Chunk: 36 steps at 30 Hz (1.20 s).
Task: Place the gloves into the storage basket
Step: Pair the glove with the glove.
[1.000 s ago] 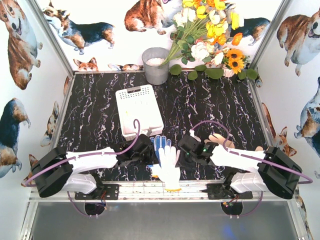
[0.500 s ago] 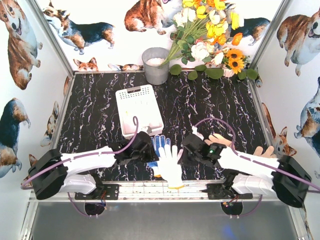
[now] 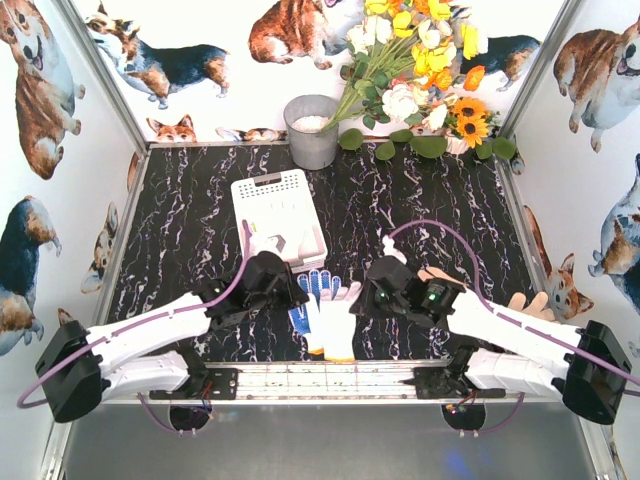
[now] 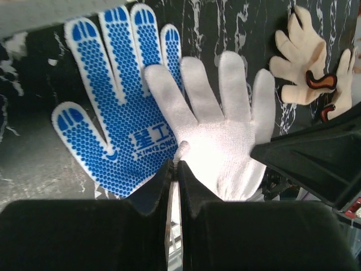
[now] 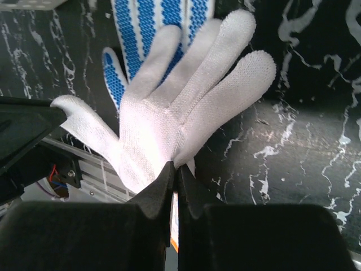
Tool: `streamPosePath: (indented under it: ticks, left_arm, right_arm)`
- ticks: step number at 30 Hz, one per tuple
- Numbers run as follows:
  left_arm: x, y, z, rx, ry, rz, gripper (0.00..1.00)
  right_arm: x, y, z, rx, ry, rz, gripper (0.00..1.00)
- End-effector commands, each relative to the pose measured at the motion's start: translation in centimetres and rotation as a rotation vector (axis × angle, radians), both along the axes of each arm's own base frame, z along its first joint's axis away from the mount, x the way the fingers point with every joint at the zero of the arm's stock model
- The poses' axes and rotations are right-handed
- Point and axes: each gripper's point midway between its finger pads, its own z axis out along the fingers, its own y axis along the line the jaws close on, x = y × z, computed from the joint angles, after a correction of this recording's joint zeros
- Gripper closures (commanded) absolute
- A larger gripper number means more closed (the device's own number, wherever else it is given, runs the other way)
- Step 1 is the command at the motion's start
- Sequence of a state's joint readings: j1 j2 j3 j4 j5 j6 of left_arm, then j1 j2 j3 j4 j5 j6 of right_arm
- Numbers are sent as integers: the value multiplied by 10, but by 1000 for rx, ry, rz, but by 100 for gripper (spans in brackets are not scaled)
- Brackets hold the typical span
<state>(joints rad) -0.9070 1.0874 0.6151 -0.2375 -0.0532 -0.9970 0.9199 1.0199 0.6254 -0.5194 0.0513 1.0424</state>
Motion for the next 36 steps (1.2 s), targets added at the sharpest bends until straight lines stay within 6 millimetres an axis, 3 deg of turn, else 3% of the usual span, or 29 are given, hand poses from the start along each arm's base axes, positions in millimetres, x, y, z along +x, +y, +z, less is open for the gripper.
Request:
streamPosePath:
  ticks: [1, 4, 11, 17, 36]
  left_arm:
    - [12, 16, 15, 16, -50, 41, 100]
    - [18, 25, 21, 13, -68, 66, 100]
    - [22, 37, 20, 24, -74, 94, 100]
    - [20, 43, 9, 45, -52, 103, 100]
    - [16, 63, -24, 137, 0, 131, 100]
  right_arm:
    - [23, 18, 30, 40, -97, 16, 100]
    - [30, 28, 37, 38, -115, 38, 100]
    - [48, 48, 31, 8, -134, 77, 100]
    - [58, 55, 14, -29, -120, 98, 100]
    - [59, 62, -27, -99, -29, 148, 100]
